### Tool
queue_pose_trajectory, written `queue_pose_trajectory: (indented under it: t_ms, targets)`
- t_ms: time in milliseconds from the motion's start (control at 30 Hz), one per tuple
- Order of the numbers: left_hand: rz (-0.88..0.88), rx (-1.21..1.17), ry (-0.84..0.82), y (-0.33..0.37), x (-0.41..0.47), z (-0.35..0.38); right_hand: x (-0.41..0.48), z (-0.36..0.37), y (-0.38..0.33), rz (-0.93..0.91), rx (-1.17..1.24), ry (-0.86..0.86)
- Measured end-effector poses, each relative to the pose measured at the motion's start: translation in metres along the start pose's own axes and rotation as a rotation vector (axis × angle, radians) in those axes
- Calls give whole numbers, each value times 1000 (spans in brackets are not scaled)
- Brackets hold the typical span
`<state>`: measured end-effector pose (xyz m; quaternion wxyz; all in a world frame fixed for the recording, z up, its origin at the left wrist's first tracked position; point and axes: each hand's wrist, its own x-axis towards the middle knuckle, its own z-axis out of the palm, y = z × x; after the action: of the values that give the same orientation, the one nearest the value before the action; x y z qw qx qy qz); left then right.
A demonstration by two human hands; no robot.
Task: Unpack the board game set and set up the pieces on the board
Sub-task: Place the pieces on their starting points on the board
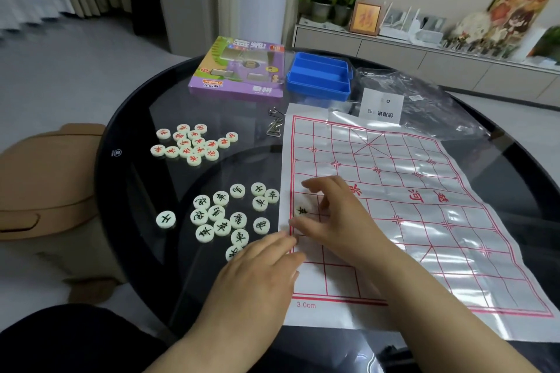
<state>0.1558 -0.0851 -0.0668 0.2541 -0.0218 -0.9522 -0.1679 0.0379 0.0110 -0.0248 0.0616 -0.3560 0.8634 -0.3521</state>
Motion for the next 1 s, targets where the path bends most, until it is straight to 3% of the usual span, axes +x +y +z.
queue_pose_trajectory:
  t_ms: [133, 433, 633, 867, 1000]
  targets:
    - [9, 15, 38, 0, -1, 1, 3, 8, 0, 17, -143, 77]
    - [-4, -64, 119, -1, -3, -12, -2, 4, 4, -81, -28, -13]
    - [-184, -57, 202, -35, -4, -41, -4, -2, 3, -58, -4, -44]
    - [-269, -126, 119, -46, -8, -42, -5, 1, -1, -33, 11, -11]
    - [-415, -113, 4, -44, -4, -44, -5, 3, -1, -41, -35, -12]
